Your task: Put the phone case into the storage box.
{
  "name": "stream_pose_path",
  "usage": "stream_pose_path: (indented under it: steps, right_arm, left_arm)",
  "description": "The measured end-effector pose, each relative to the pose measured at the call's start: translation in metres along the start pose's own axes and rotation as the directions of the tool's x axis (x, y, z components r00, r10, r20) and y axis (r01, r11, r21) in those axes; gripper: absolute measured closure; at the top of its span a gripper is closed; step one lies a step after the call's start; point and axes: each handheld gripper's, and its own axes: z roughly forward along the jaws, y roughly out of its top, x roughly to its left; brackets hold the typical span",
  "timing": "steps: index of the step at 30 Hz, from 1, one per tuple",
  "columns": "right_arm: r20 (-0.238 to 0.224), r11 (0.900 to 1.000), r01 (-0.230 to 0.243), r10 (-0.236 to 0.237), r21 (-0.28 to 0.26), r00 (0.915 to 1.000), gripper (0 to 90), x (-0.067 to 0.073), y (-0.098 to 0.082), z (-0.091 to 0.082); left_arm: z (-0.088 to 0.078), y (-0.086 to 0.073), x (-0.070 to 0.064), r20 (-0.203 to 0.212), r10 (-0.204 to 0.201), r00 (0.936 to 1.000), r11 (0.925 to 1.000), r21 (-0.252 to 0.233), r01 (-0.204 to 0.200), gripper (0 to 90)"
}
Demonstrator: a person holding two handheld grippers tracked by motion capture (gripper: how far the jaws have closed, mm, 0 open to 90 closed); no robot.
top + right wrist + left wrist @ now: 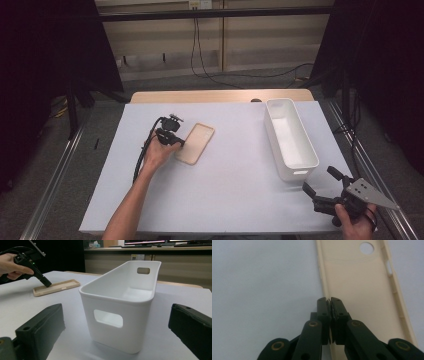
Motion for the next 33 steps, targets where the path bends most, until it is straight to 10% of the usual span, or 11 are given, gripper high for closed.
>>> stream_pose_path:
  steps: [21, 33]
  right_arm:
    - [0.002, 1.000, 0.000, 0.000, 0.001, 1.0000, 0.2, 0.000, 0.000, 0.000]
    - [0.004, 1.000, -0.001, 0.001, 0.000, 1.0000, 0.1, 0.000, 0.000, 0.000]
  left_arm:
    - [-0.004, -0.009, 0.001, 0.025, -0.033, 0.9991, 0.9968, -0.072, 0.035, 87.6]
    - [-0.015, -0.021, 0.000, 0.019, -0.074, 0.9971, 0.9772, -0.198, 0.076, 87.6]
